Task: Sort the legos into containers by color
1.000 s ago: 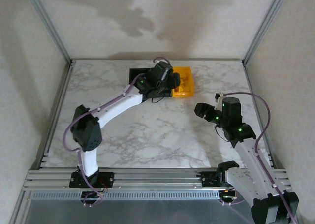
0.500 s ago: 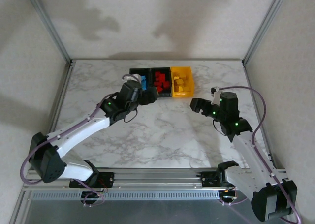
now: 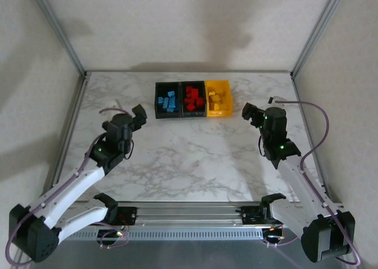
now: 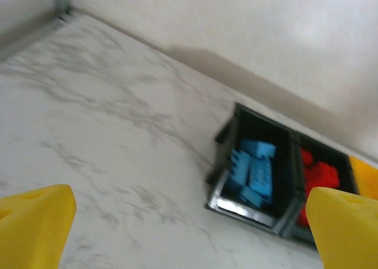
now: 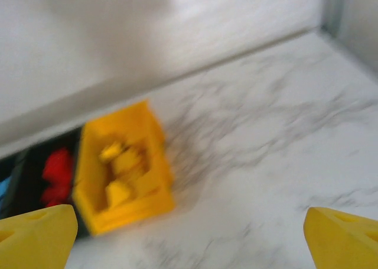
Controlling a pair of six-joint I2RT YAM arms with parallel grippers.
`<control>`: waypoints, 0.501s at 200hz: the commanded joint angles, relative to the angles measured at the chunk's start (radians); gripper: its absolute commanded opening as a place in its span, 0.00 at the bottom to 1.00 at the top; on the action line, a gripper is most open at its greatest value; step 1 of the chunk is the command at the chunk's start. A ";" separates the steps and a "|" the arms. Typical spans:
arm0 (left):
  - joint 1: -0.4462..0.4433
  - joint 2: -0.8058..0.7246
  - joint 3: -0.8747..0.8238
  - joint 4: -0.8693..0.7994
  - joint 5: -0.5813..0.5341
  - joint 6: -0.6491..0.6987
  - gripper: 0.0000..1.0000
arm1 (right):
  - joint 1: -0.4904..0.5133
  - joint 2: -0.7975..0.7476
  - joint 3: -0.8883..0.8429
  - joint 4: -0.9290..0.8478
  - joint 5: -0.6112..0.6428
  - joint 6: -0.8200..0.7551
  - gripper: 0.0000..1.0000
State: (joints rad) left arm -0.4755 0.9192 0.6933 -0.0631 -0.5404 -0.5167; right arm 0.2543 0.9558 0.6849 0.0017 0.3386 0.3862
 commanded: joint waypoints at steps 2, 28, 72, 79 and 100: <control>0.020 -0.108 -0.151 0.253 -0.241 0.158 0.99 | 0.002 -0.033 -0.169 0.321 0.333 -0.089 0.99; 0.070 -0.099 -0.269 0.368 -0.302 0.264 1.00 | -0.025 0.052 -0.265 0.497 0.432 -0.144 0.99; 0.214 0.124 -0.504 0.869 -0.286 0.283 1.00 | -0.032 0.361 -0.472 1.138 0.464 -0.336 0.99; 0.223 0.172 -0.523 0.954 -0.276 0.295 1.00 | -0.033 0.408 -0.489 1.217 0.454 -0.356 0.99; 0.234 0.337 -0.559 1.229 -0.255 0.370 1.00 | -0.034 0.531 -0.526 1.413 0.378 -0.395 0.99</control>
State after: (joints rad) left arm -0.2554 1.1355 0.1604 0.7303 -0.8085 -0.2375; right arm 0.2249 1.3907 0.1886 1.0069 0.7345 0.0895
